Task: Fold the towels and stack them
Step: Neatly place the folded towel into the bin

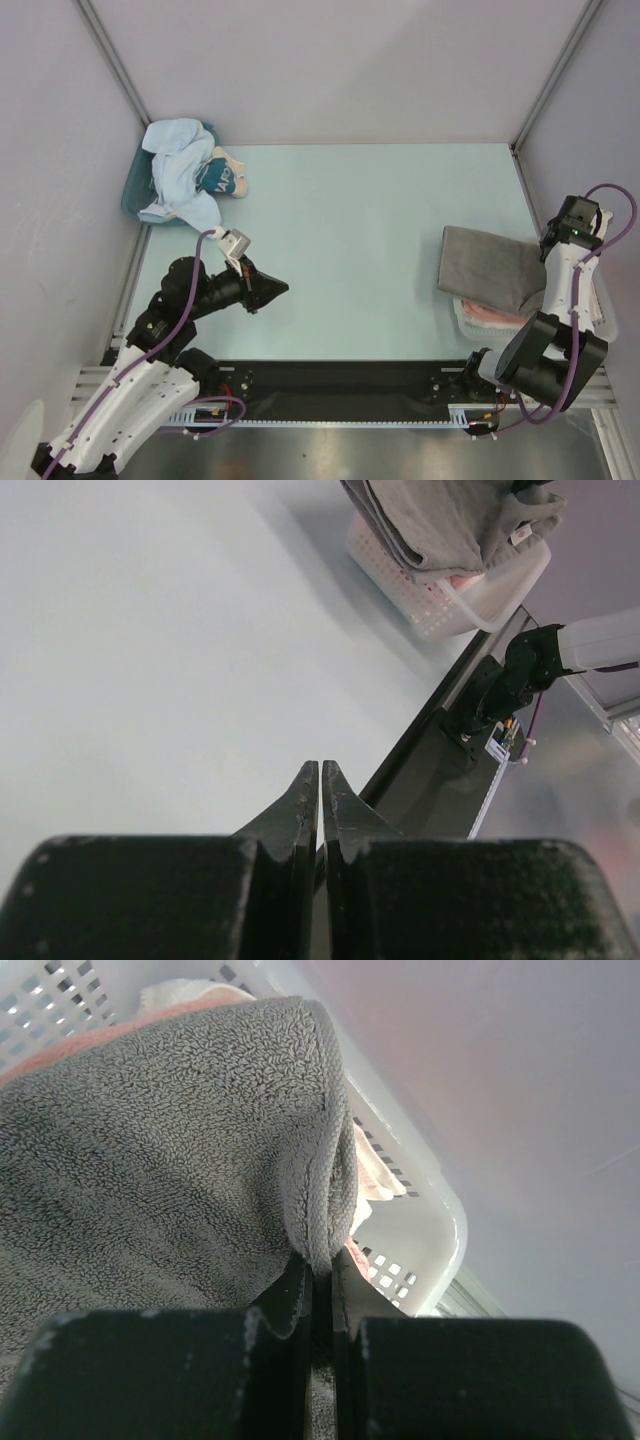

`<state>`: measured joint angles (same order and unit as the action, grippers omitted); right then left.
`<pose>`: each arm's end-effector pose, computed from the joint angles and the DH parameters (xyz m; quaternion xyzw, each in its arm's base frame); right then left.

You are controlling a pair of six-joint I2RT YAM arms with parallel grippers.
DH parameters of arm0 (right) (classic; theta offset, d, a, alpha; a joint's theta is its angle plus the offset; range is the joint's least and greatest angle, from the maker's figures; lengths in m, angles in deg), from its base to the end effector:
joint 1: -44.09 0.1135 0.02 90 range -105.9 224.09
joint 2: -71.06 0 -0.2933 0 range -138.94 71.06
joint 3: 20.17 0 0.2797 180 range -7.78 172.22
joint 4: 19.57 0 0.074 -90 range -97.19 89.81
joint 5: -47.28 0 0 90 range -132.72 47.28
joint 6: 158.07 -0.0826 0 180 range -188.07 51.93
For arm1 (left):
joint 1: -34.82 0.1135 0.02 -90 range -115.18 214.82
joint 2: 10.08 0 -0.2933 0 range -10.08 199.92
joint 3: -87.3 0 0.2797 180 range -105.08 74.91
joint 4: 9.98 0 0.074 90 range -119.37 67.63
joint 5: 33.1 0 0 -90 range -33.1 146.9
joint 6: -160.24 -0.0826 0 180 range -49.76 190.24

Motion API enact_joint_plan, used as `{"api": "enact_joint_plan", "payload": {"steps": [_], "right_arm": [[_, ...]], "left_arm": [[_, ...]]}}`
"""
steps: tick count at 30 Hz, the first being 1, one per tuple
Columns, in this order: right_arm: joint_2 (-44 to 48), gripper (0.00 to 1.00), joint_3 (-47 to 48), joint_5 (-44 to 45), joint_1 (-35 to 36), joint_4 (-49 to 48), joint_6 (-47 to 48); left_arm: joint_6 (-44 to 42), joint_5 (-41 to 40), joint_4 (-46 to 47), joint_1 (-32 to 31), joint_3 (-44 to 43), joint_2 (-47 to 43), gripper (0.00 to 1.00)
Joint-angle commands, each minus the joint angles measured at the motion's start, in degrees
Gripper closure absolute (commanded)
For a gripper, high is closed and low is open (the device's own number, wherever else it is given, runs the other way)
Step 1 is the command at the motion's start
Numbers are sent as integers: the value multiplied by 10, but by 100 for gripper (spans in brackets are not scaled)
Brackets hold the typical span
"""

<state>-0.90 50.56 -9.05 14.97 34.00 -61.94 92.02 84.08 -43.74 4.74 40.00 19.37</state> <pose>0.2320 -0.1817 0.2697 0.2676 0.8766 -0.3507 0.1922 0.1305 -0.1192 0.3030 0.1973 0.7635 -0.4247 0.4446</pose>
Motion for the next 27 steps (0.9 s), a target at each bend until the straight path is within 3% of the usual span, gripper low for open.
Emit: {"api": "enact_joint_plan", "payload": {"steps": [1, 27], "right_arm": [[-4, 100, 31, 38, -7, -19, 9], [-56, 100, 69, 42, -44, -40, 7]], "left_arm": [[-14, 1, 14, -5, 1, -1, 92], [-15, 2, 12, -8, 0, 9, 91]]}}
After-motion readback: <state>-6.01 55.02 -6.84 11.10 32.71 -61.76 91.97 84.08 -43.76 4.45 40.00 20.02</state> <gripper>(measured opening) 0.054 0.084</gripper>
